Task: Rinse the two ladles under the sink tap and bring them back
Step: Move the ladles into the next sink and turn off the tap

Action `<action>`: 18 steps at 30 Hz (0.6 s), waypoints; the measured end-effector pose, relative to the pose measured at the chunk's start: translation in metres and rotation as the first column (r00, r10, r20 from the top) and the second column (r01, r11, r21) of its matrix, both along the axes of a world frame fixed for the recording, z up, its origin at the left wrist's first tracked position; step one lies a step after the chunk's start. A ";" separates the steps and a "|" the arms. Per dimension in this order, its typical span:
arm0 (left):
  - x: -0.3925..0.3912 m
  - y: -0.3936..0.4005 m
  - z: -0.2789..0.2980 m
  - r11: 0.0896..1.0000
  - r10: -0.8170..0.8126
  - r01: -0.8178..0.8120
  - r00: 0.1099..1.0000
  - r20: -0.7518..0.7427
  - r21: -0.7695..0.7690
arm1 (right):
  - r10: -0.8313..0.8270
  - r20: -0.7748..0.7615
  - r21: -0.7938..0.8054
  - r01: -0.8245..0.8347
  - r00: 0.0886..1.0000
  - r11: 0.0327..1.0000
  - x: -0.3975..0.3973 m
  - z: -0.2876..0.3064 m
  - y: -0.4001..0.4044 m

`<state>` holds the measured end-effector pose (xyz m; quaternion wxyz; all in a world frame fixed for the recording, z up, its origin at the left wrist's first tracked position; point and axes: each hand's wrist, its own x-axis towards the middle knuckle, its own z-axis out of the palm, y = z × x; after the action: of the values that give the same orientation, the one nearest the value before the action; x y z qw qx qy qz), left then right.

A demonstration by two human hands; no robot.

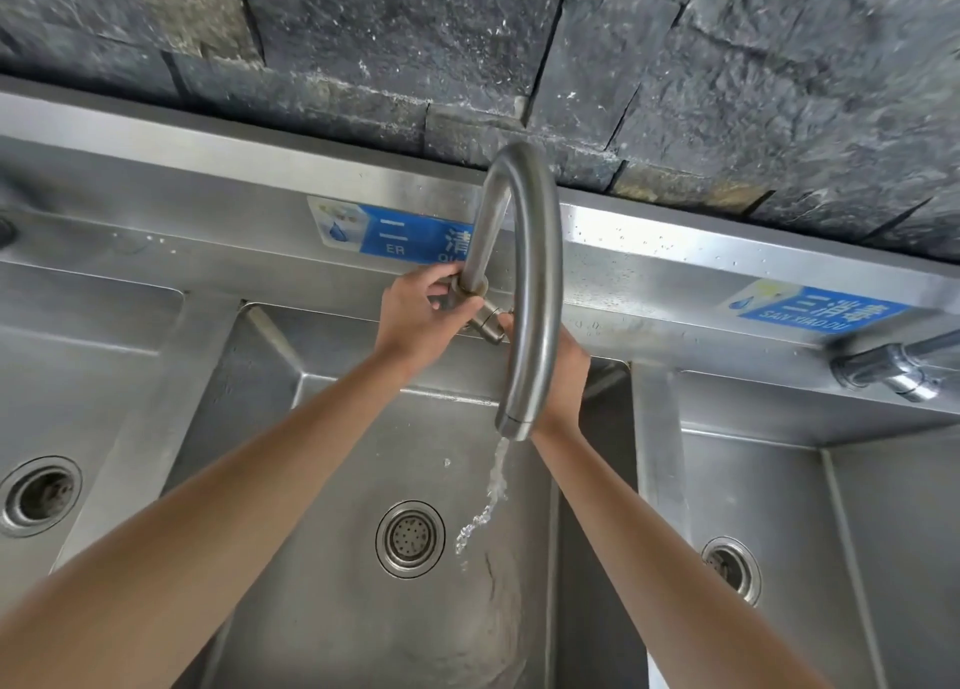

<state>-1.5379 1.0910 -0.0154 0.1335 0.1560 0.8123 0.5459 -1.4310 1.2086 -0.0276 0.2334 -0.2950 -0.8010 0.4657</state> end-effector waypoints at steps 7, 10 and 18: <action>0.046 -0.007 0.016 0.993 0.087 -0.094 0.992 -0.090 -0.076 | 0.130 0.109 0.035 -0.135 0.985 0.990 0.031 0.010 0.008; 0.084 -0.002 0.018 0.989 0.146 -0.147 0.976 -0.159 0.005 | 0.106 0.116 0.018 -0.109 0.988 0.994 0.058 0.008 0.021; 0.180 0.083 0.035 0.988 -0.132 0.110 0.966 -0.222 -0.106 | -0.016 0.151 0.056 0.008 0.988 0.998 0.137 0.012 0.093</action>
<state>-1.3577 1.1741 0.0198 0.0793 0.2607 0.8357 0.4768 -1.2938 1.3011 -0.0159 0.1828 -0.3276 -0.8271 0.4184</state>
